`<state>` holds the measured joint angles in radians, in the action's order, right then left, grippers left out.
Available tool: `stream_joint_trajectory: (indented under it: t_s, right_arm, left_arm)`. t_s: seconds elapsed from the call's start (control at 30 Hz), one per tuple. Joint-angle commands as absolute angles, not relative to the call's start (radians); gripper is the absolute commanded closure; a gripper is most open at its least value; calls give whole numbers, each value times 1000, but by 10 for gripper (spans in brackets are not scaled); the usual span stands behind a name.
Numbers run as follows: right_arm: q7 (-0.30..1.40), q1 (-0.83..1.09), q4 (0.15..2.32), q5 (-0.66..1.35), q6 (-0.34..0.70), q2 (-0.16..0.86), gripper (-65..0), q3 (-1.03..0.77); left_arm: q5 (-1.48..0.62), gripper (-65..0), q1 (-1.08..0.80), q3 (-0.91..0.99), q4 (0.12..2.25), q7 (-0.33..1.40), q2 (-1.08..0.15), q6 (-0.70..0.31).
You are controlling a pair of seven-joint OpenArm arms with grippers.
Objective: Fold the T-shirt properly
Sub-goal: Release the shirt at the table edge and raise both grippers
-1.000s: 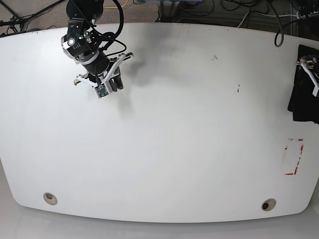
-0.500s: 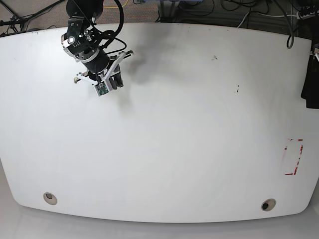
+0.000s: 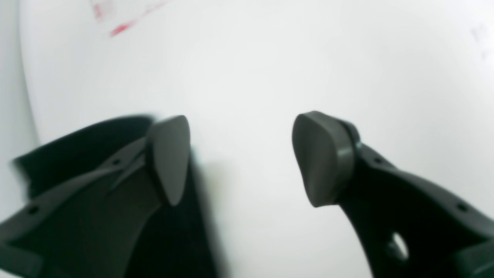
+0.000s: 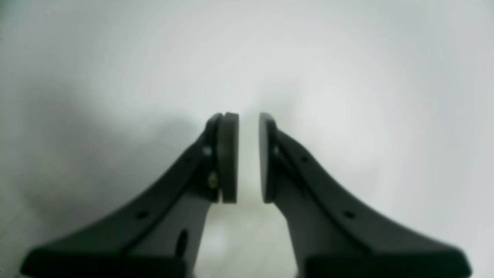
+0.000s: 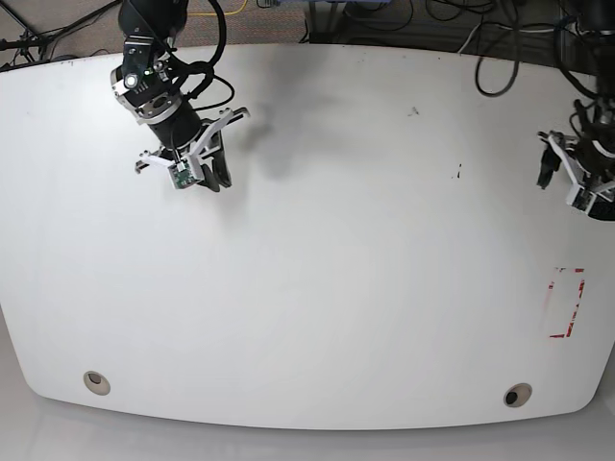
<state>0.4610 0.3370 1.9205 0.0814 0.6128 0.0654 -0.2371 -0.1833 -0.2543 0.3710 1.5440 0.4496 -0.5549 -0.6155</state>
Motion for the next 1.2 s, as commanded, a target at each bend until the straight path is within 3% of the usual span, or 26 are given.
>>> stream_joint_trajectory:
  t_s: [0.0, 0.27, 0.57, 0.8, 1.17]
  right_arm:
    - [380, 335, 1896, 90, 613, 88, -86, -245]
    - [177, 412, 1827, 91, 611, 133, -86, -245]
    - [139, 553, 1837, 101, 610, 117, -86, -265]
    - [62, 656, 1853, 91, 616, 33, -86, -344]
    - [31, 888, 1882, 101, 618, 27, -86, -366]
  left_arm:
    - [-140, -375, -231, 380, 1649, 421, -473, -575]
    - [8, -372, -285, 377, 1831, 305, -202, -526]
    - [39, -372, -526, 377, 1998, 154, -21, -486]
    - [38, -372, -745, 335, 2008, 50, 36, -489]
    - [36, -371, -1075, 245, 2006, 44, 35, -484]
